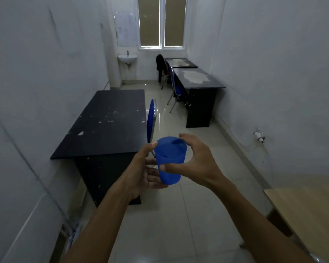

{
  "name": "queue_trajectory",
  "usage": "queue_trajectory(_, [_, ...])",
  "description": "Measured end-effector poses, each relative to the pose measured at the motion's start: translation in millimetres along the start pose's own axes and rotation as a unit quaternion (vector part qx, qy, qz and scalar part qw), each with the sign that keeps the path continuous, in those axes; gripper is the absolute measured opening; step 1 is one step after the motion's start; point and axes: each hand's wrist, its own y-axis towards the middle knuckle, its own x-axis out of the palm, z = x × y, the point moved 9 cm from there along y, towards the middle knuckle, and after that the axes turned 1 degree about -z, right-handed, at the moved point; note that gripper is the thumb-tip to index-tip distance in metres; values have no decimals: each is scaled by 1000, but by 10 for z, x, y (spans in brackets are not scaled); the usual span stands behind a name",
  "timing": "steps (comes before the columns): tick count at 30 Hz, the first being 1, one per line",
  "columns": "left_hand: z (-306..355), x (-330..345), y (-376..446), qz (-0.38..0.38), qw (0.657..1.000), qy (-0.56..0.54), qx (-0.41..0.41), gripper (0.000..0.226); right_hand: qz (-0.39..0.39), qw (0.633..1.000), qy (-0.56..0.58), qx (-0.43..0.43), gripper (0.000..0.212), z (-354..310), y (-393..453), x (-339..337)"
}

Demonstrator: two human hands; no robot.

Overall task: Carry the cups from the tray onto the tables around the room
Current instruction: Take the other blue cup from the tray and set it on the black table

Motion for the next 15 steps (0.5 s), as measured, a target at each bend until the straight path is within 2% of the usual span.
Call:
queue_trajectory(5, [319, 97, 859, -22, 1000, 0, -9, 86, 7, 1000, -26, 15, 89, 512, 723, -189])
queue_trajectory(15, [934, -94, 2814, -38, 999, 20, -18, 87, 23, 997, -63, 29, 84, 1457, 2400, -305])
